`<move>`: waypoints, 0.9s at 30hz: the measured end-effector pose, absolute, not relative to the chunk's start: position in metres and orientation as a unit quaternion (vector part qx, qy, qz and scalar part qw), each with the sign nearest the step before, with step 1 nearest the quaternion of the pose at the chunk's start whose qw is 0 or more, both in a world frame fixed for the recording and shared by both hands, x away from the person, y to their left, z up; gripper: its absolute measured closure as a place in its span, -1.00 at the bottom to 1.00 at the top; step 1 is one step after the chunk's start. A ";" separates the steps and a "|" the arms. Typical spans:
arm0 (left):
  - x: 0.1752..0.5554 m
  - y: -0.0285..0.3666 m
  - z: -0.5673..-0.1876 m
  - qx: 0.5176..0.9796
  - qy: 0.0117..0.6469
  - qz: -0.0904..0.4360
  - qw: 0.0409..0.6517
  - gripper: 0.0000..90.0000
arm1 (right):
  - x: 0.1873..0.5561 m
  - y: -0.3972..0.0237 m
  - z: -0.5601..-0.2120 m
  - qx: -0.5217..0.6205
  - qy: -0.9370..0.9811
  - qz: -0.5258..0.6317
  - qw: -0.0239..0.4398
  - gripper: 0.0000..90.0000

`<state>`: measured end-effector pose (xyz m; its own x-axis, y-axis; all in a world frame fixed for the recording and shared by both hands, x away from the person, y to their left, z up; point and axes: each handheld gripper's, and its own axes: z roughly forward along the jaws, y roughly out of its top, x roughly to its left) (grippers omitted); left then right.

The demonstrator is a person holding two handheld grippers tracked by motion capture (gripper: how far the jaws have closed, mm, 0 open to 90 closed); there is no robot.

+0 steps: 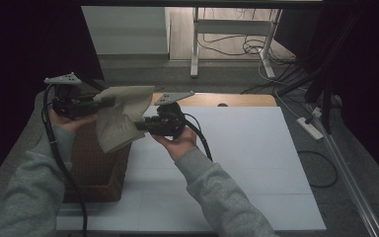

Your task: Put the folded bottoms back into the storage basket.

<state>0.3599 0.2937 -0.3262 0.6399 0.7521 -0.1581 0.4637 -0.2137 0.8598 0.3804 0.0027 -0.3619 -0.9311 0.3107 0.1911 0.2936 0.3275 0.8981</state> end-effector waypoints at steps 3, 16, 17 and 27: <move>0.359 0.301 -0.327 0.763 0.402 0.151 0.483 0.51 | 0.381 0.011 -0.363 0.183 0.816 0.549 0.005 0.71; 0.350 0.337 -0.336 0.750 0.430 0.158 0.478 0.51 | 0.382 0.049 -0.369 0.170 0.819 0.548 -0.005 0.71; 0.350 0.339 -0.337 0.749 0.432 0.158 0.478 0.51 | 0.383 0.052 -0.370 0.170 0.820 0.547 -0.007 0.71; 0.350 0.356 -0.346 0.747 0.445 0.157 0.469 0.51 | 0.383 0.073 -0.381 0.171 0.823 0.542 -0.012 0.71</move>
